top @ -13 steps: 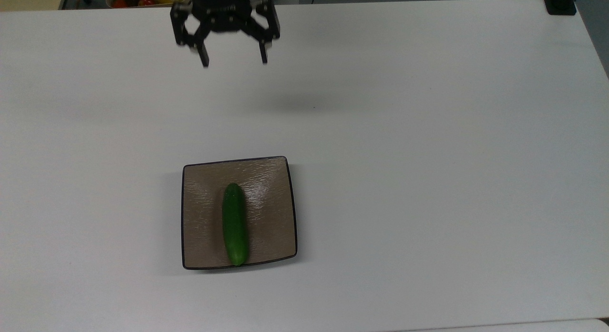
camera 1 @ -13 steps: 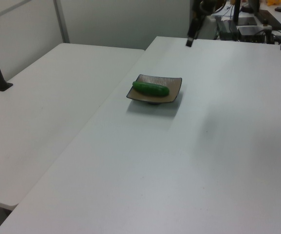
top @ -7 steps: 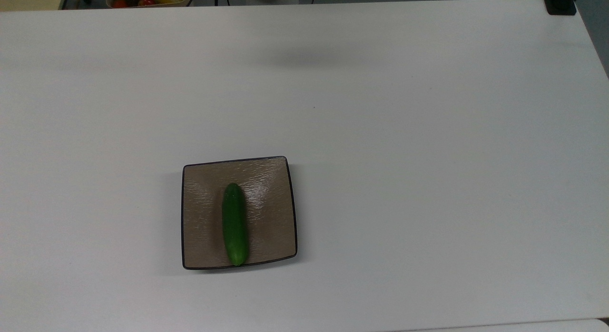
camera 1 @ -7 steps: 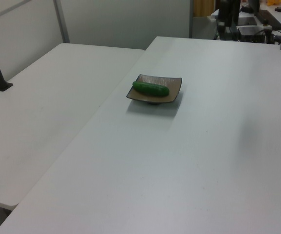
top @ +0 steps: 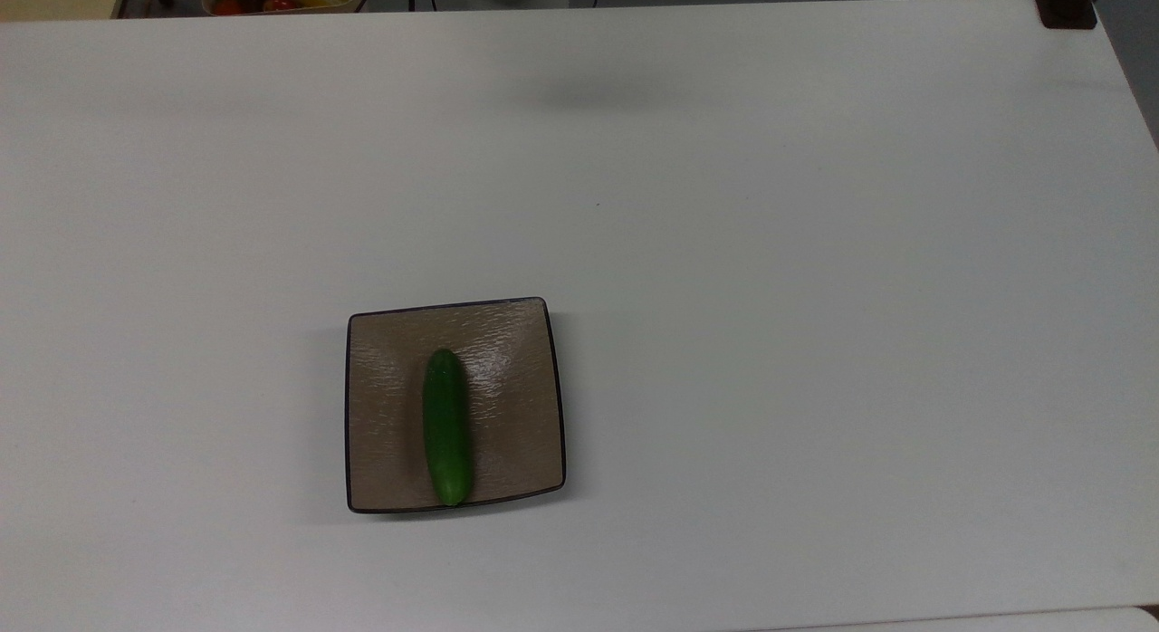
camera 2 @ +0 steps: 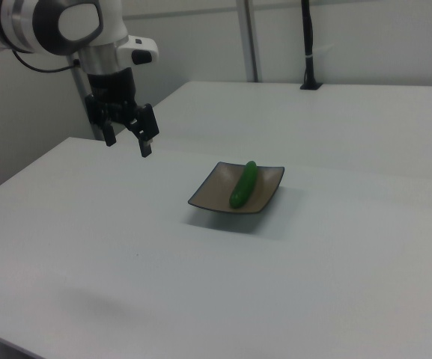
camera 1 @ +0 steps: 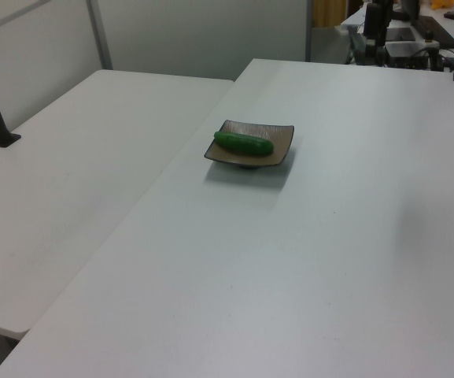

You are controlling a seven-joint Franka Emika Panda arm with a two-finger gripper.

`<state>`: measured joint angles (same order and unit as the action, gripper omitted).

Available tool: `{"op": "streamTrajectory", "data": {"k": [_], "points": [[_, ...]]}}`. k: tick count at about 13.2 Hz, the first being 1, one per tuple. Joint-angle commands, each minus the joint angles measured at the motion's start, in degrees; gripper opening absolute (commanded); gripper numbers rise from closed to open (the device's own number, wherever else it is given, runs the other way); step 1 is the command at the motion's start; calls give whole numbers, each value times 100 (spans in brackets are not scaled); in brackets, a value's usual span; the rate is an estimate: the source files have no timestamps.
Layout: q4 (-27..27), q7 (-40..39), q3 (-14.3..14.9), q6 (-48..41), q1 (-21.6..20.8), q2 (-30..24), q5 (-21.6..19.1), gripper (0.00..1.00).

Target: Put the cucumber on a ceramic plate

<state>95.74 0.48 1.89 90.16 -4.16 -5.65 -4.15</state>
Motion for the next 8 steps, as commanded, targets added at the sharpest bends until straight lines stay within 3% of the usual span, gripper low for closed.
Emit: {"op": "streamTrajectory", "data": {"k": [1, 8], "points": [[243, 14, 48, 605, -77, -50, 125, 100], [296, 40, 66, 1100, -68, 38, 143, 100]]}}
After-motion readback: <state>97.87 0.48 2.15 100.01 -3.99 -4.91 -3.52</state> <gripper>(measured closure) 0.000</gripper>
